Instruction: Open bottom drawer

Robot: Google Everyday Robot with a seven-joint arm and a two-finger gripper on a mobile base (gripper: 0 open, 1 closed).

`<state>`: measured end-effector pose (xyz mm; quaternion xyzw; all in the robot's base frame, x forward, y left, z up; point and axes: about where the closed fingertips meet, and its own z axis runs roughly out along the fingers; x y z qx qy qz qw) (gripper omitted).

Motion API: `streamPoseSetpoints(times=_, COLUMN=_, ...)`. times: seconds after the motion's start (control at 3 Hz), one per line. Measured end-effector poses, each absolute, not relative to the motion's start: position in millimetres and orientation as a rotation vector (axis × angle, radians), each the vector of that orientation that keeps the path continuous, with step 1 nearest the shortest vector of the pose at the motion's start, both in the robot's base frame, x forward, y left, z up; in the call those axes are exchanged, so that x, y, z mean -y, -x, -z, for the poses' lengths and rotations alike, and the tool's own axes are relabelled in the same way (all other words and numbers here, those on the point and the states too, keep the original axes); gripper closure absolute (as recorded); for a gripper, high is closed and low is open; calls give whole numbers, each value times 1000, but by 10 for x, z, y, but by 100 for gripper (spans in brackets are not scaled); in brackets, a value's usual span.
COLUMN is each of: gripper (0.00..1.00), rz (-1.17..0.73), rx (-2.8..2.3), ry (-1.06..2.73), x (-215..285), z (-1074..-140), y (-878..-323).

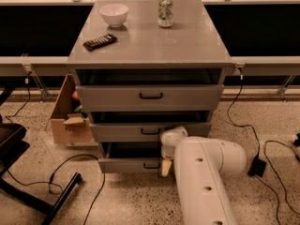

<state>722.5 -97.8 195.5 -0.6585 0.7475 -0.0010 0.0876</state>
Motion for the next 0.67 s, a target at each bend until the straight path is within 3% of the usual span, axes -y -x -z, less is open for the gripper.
streamPoseSetpoints(times=0.33, gripper=2, rz=2, rx=-2242, ry=1961, x=1040, z=-1901, y=-7098)
streamPoseSetpoints(times=0.67, gripper=25, rz=14, rx=-2304, ry=1944, x=1143, z=-1882, y=-6746)
